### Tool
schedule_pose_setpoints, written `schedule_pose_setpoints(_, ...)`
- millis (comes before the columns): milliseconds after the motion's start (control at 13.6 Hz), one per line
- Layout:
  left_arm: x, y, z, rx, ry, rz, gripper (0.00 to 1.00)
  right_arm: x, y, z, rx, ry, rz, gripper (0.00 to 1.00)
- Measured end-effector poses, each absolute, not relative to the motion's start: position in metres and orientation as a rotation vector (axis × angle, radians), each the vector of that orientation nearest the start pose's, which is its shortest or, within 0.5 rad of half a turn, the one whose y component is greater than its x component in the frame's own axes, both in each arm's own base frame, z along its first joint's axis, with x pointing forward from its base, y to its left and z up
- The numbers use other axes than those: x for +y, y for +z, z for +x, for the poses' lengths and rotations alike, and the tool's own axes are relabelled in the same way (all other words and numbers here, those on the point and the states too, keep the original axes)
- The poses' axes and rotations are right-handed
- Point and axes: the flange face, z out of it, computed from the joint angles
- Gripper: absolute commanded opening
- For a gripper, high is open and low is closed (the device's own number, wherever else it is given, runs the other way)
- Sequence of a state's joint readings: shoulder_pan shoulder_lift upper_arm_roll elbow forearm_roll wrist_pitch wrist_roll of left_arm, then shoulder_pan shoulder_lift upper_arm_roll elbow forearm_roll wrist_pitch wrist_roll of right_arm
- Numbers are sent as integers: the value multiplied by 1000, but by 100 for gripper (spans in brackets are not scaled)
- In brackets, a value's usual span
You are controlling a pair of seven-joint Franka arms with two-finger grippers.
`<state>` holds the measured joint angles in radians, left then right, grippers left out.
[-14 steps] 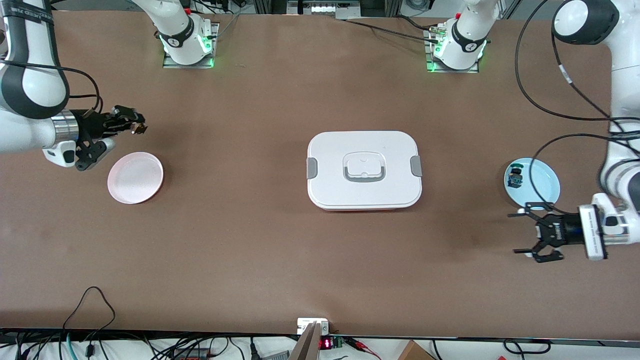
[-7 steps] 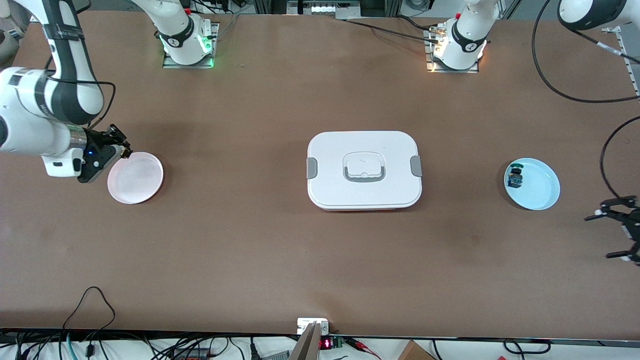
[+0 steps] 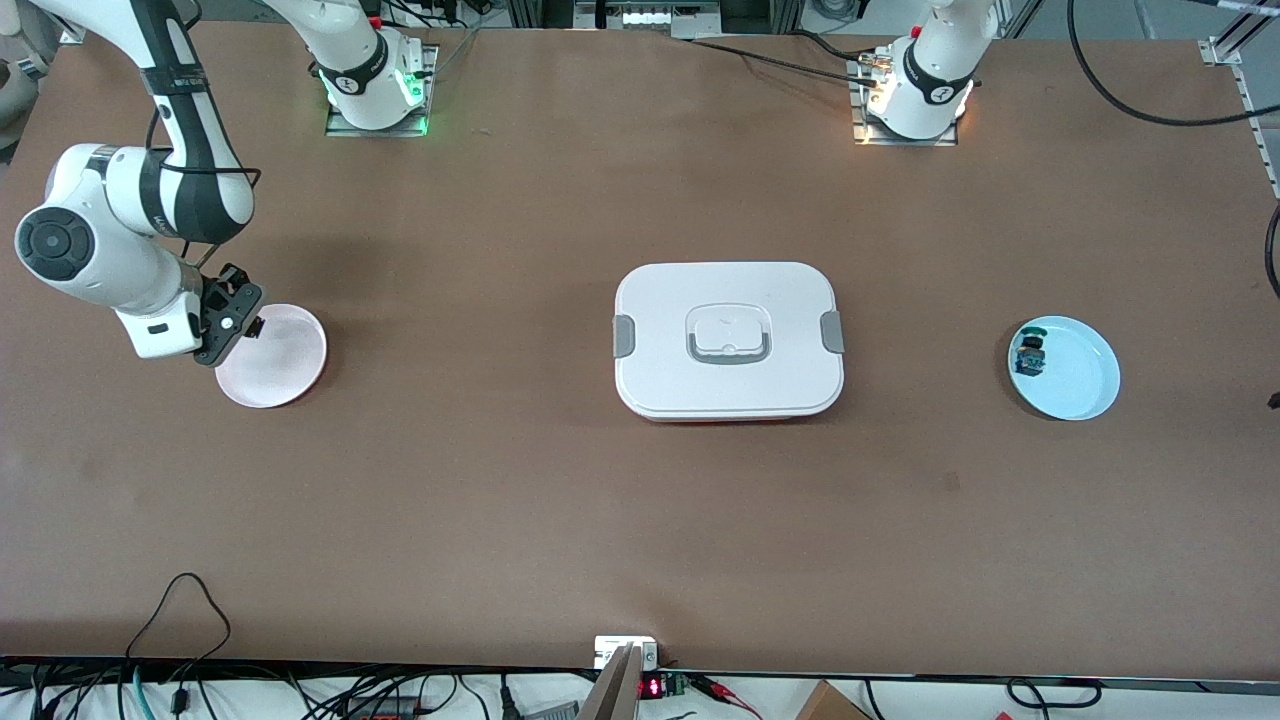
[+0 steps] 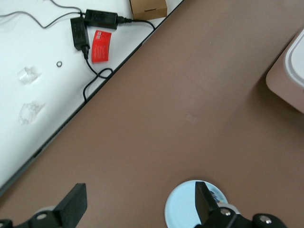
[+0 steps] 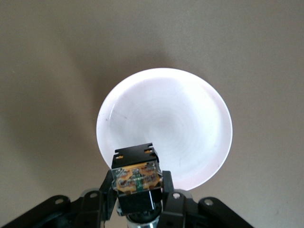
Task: Transfer orange switch to right arm and place
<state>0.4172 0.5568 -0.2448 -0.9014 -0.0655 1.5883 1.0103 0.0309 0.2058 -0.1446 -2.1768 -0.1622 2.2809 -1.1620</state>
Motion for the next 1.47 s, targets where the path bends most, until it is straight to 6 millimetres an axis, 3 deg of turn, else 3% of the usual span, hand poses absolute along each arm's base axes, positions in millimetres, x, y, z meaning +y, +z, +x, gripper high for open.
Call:
schedule_pose_setpoints(442,50,665,645,690,-112,-3092,100,-78,245,535,-1885,239,-2576,10)
schedule_pose_setpoints(737,8,686,609,243,70,-3159,100,-94,223,534,-1936,221,-2546,10)
schedule_pose_setpoints(958,-6,672,598,32,169,-3147,100,-92,215,538,-2025,182,-2504,10)
schedule_pose_setpoints(1178,-23,632,585,-3,122,-3110,100,-91,205,540,-2119,159,-2442,11)
schedule_pose_setpoints(1252,-22,617,580,-15,119,-3101,100,-91,202,539,-2127,160,-2433,11)
schedule_pose_setpoints(1473,5,572,580,-89,142,-3092,100,-88,196,536,-2129,171,-2418,13)
